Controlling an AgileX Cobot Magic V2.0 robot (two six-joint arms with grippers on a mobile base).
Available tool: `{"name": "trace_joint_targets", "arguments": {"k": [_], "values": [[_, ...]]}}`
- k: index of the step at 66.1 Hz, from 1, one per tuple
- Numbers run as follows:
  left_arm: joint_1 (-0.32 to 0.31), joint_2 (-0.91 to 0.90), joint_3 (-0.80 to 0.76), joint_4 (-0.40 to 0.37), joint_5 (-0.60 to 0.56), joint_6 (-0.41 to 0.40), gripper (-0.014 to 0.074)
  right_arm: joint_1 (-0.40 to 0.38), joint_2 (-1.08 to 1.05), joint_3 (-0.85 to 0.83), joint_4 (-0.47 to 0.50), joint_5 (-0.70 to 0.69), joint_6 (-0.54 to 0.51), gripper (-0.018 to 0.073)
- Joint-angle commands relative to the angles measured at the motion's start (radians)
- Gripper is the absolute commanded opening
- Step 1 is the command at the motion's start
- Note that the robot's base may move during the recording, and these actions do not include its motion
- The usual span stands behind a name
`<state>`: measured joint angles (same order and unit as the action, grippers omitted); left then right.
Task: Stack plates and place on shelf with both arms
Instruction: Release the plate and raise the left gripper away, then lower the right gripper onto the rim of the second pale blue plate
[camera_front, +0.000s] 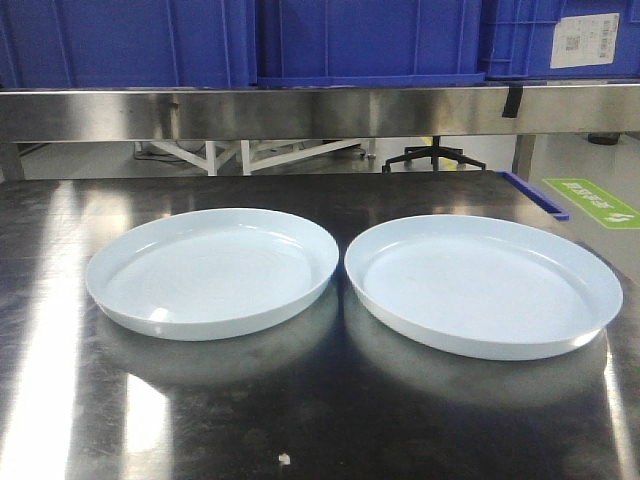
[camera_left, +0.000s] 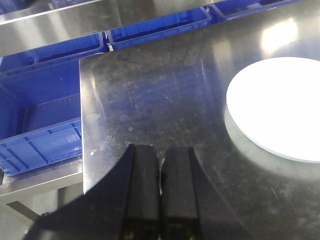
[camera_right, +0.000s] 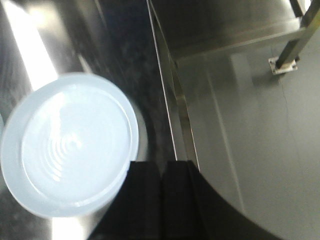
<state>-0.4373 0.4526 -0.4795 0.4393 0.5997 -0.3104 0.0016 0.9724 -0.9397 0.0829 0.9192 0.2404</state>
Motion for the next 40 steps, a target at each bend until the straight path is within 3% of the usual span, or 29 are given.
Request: {"name": "trace_joint_targets", "arguments": {"k": [1,7,23,40], "values": [[-0.002,0.004,-0.027,0.011,-0.076,0.0,0.0083,0.0,0.009,-0.034,0.023,0.007,-0.063,0.0062],[-0.002,0.004,-0.027,0.011,-0.076,0.0,0.0083,0.0,0.028,-0.014,0.057,0.014,-0.104,0.0102],[-0.002,0.004,-0.027,0.011,-0.076,0.0,0.0083,0.0,0.19,0.014,0.095,-0.021,-0.154,0.0349],[-0.002,0.004,-0.027,0.011,-0.076,0.0,0.0083,0.008,0.341,-0.001,0.095,-0.135,-0.154,0.0353]]}}
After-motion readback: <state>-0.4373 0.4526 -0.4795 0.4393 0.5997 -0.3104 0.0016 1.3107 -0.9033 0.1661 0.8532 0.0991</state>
